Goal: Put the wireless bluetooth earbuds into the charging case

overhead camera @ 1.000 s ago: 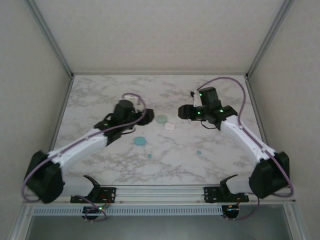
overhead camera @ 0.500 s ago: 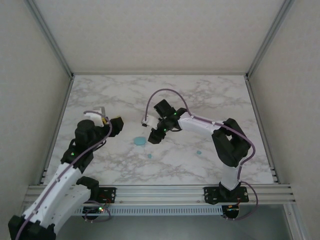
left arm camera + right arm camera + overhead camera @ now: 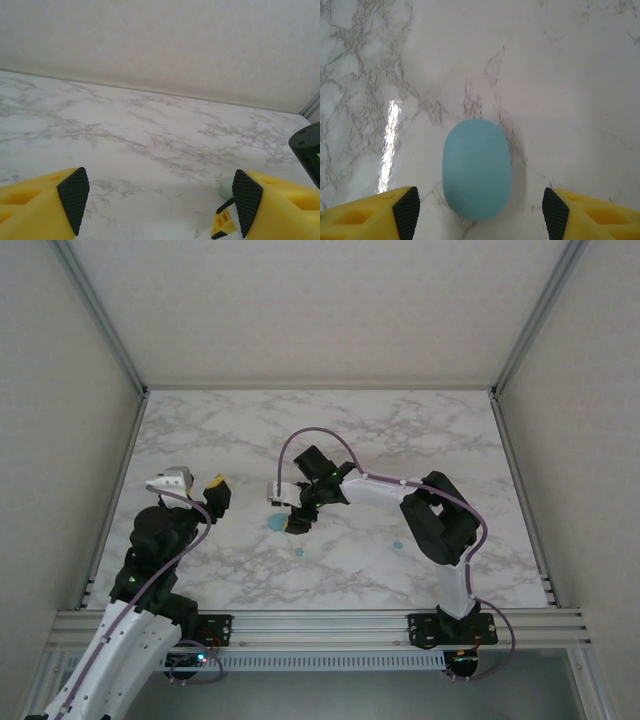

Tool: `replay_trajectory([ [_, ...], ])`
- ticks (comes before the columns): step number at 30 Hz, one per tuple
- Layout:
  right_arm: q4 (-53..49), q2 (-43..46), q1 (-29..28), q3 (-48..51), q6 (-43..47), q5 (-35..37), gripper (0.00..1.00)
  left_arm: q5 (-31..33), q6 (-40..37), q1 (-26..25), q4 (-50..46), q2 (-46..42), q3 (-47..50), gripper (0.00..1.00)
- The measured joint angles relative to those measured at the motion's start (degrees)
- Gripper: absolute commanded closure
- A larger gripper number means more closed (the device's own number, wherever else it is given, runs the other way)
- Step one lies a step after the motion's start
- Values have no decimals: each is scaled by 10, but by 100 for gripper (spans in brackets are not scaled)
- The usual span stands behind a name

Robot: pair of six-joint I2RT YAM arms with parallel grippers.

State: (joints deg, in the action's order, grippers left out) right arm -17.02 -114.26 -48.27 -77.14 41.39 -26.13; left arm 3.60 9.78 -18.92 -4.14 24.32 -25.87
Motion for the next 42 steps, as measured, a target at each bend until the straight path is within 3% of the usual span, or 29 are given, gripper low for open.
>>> replay_trajectory([
  [12, 24, -33, -4, -3, 0, -1, 27, 4, -6, 0, 0, 0, 7, 22],
  [23, -3, -66, -17, -29, 15, 3, 40, 11, -6, 0, 0, 1, 9, 22],
  [28, -5, -66, -17, -29, 15, 10, 55, 13, -6, 0, 0, 1, 9, 22],
  [32, 5, -59, -17, -20, 10, 19, 56, 12, -6, 0, 0, 2, 9, 22],
  [36, 23, -8, -16, 29, -15, 27, 57, 1, -3, 0, 1, 14, 9, 19],
  [42, 81, 196, 5, 126, -68, 64, 56, -91, 56, 0, 9, 116, -42, 15],
])
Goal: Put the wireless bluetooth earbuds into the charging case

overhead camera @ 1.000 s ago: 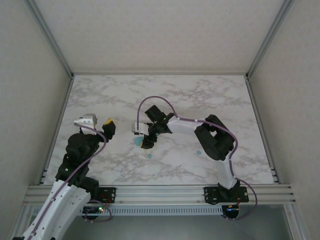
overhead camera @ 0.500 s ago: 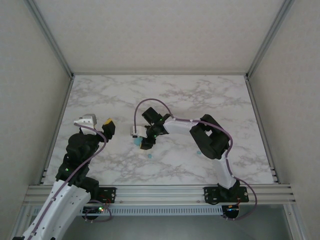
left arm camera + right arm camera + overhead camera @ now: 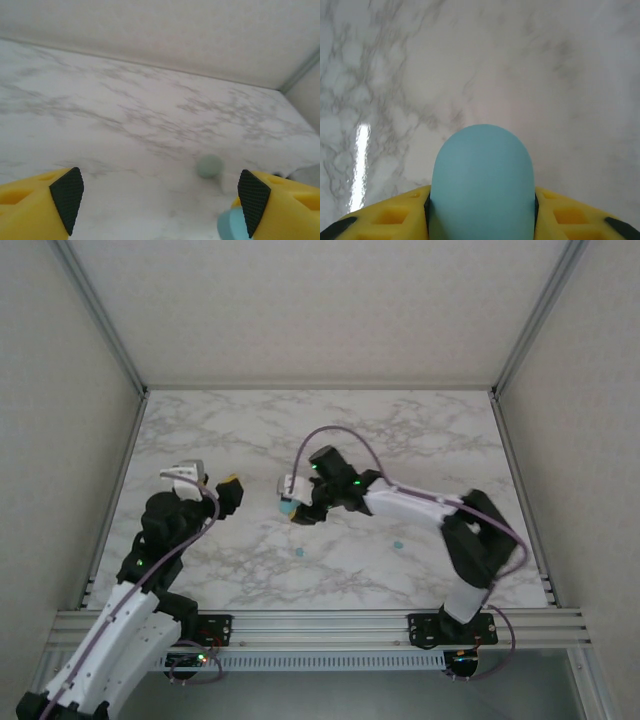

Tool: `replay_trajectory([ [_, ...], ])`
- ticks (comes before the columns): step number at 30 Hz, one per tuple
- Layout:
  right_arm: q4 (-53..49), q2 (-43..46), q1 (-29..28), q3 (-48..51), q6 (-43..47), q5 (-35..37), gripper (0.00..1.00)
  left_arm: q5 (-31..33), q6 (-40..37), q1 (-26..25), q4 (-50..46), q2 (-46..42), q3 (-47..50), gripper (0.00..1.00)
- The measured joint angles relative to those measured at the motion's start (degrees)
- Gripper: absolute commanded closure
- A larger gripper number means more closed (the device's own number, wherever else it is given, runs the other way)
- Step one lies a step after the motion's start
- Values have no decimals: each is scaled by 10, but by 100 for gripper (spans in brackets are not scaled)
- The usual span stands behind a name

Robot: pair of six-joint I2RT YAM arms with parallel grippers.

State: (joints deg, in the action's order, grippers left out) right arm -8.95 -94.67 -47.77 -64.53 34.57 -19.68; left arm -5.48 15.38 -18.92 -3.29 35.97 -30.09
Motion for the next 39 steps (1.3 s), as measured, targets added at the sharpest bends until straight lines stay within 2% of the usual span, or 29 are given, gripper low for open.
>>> replay_trajectory([
  [4, 54, 131, 27, 41, -28, 37, 56, -118, 69, 0, 10, 126, -108, 15],
  [7, 69, 188, 35, 52, -36, 68, 55, -213, 120, -2, 27, 205, -188, 15],
  [10, 74, 212, 35, 59, -40, 91, 55, -283, 149, -16, 32, 258, -244, 15],
  [15, 92, 228, 35, 73, -50, 109, 55, -361, 158, -50, -8, 322, -319, 22],
  [22, 126, 237, 35, 85, -59, 111, 55, -393, 160, -89, -52, 388, -355, 30],
  [26, 134, 243, 35, 87, -59, 111, 55, -393, 160, -96, -62, 407, -360, 32],
  [31, 143, 244, 35, 88, -59, 111, 54, -393, 163, -103, -68, 416, -370, 40],
  [33, 143, 244, 35, 88, -59, 111, 54, -395, 164, -107, -68, 418, -372, 46],
  [37, 143, 244, 33, 88, -59, 111, 53, -402, 164, -115, -66, 425, -378, 69],
  [39, 143, 245, 33, 90, -61, 111, 51, -402, 160, -117, -67, 425, -379, 76],
])
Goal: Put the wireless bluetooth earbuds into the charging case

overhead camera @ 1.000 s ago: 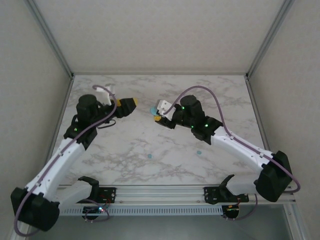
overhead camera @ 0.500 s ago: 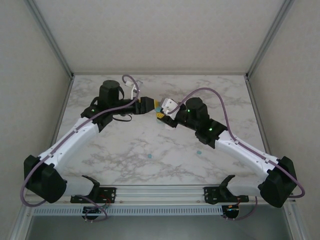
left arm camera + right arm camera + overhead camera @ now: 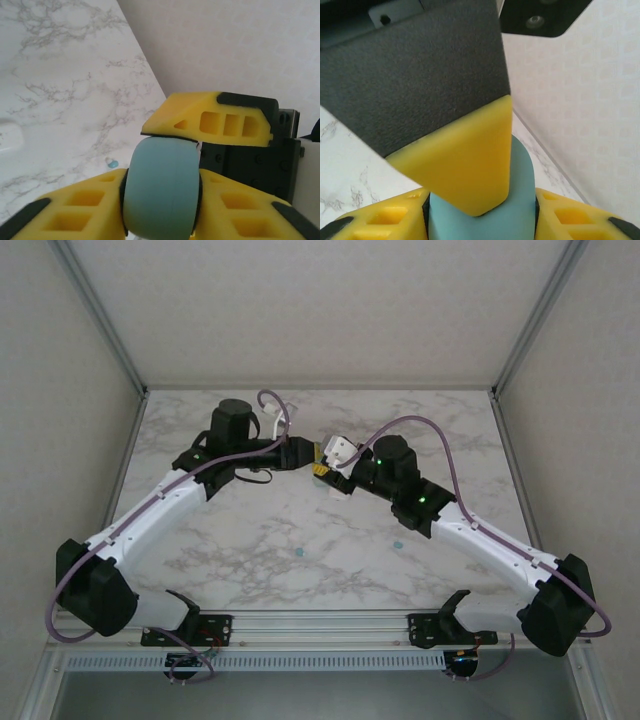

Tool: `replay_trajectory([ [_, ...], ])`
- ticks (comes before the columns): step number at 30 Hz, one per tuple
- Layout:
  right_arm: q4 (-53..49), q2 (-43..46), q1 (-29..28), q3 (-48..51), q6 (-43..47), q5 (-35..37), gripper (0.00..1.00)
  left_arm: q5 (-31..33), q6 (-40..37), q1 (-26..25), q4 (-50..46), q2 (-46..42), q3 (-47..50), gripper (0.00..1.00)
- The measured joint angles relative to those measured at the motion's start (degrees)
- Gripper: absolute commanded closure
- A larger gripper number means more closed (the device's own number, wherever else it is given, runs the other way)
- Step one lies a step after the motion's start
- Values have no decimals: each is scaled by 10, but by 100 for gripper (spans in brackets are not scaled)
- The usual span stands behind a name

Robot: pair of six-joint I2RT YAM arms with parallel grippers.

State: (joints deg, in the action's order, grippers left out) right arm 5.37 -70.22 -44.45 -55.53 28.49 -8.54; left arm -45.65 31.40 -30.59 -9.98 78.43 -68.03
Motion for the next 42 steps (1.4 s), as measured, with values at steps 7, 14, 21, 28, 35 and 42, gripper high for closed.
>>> replay_trajectory([
  [7, 45, 21, 8, 42, -7, 0, 40, 4, 44, -2, 17, 0, 1, 89],
  [14, 92, 61, 68, 91, -28, -60, 35, 23, 153, -3, 85, -11, 10, 89],
  [21, 133, 61, 75, 87, -35, -107, 35, 25, 206, -3, 109, -16, 18, 88],
  [28, 160, 42, 78, 68, -46, -128, 35, 22, 214, -3, 110, -16, 18, 87],
  [35, 163, 22, 82, 55, -56, -144, 39, 11, 216, -5, 117, -16, 18, 86],
  [42, 162, 20, 87, 47, -67, -167, 49, 7, 212, -5, 116, -16, 18, 86],
])
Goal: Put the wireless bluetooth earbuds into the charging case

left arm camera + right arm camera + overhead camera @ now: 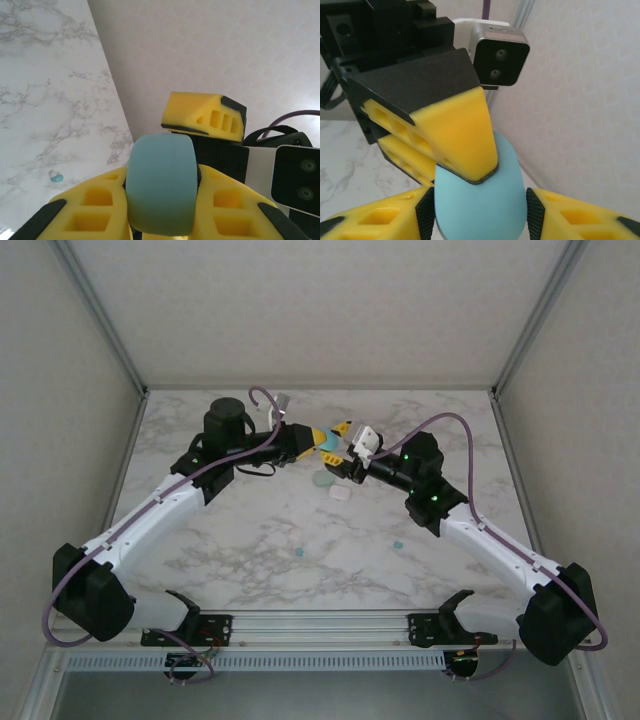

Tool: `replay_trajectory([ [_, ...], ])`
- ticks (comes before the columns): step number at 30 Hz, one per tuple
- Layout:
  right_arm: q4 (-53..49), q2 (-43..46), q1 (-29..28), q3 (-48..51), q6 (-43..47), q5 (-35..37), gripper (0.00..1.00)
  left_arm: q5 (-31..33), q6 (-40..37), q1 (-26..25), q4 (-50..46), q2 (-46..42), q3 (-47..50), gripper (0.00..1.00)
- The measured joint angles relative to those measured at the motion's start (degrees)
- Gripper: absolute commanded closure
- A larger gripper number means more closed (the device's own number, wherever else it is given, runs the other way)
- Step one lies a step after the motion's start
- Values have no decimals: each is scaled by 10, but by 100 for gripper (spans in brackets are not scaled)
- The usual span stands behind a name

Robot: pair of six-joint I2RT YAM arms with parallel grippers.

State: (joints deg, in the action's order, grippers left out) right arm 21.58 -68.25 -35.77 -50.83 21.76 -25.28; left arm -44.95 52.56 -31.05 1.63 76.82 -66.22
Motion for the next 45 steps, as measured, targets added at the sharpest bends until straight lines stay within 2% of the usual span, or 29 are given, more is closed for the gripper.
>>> replay_trajectory([
  [5, -11, 0, 0, -4, 1, -4, 51, 1, 0, 0, -2, 0, 0, 86],
  [8, -24, 1, 0, -9, 4, -3, 44, 0, 0, 0, -2, 0, 0, 85],
  [11, -39, 1, 0, -9, 12, -3, 44, 0, -1, 0, -1, 0, 0, 85],
  [17, -56, 3, 5, -9, 16, -3, 49, 0, -7, 0, -2, -4, 0, 85],
  [26, -52, 13, 7, -9, 11, -5, 43, 0, -14, 0, -2, -8, -1, 85],
  [45, -46, 11, 8, -16, 14, -23, 50, -15, -23, 0, -19, -8, -17, 85],
])
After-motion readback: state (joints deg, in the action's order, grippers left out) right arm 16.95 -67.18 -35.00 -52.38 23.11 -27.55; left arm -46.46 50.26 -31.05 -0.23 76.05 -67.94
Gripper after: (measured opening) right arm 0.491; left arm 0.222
